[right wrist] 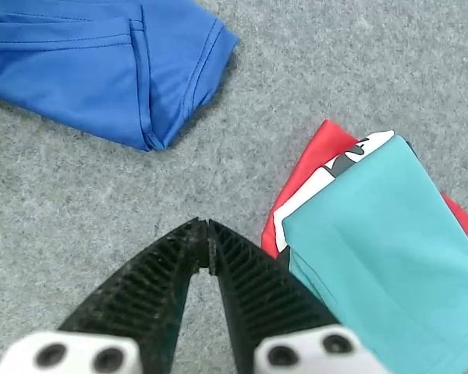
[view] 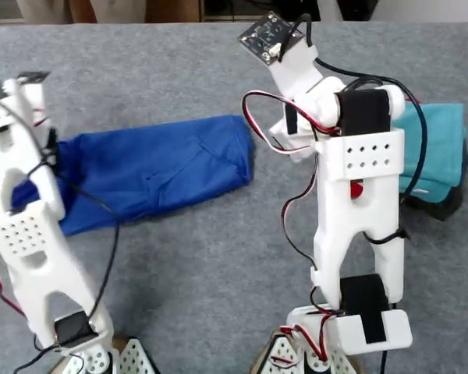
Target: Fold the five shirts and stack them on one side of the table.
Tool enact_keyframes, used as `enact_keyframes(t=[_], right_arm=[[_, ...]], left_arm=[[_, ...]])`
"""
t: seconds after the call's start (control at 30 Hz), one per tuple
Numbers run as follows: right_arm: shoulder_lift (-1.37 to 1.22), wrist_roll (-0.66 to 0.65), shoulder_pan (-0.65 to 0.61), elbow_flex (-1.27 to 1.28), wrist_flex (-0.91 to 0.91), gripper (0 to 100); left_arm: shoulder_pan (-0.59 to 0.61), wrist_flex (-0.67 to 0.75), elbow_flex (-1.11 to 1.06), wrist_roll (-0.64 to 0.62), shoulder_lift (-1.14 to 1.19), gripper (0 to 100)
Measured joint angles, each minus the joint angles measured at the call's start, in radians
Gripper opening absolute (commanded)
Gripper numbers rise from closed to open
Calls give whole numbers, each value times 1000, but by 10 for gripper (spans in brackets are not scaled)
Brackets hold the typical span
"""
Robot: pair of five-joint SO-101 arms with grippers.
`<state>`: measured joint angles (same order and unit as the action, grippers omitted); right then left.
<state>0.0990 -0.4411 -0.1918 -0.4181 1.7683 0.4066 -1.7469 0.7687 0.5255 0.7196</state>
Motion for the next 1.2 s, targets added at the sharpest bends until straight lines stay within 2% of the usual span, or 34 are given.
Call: enact_keyframes(t=[0.17,0.43,0.77,1.0,1.2], right_arm=[[0,0,0,0,0,2],[0,0,0,0,0,2],[0,23,0,0,0,2],[0,41,0,0,0,2],[0,41,0,0,0,2]], left_arm=[[-178,0,-106,-123,-146,19],[-411,9,-107,-322,-173,19],[-614,164,-107,-549,-173,19],[-730,226,-107,-621,-173,19],[-776,308,-107,-666,-173,21]])
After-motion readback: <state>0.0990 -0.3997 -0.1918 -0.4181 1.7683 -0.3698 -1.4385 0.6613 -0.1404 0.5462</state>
